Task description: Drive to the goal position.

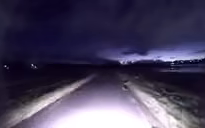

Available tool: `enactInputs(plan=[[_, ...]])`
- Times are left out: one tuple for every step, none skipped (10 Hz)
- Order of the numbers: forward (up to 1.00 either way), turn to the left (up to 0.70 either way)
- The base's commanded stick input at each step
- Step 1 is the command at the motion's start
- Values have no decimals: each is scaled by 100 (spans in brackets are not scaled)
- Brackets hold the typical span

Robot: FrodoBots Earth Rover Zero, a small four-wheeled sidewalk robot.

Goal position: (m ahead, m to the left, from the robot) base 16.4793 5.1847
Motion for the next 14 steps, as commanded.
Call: enactInputs(plan=[[70, 0], [70, 0], [70, 0], [70, 0], [70, 0], [70, 0], [70, 0], [70, 0], [70, 0], [70, 0], [70, -32], [70, -24], [70, -16], [70, -6]])
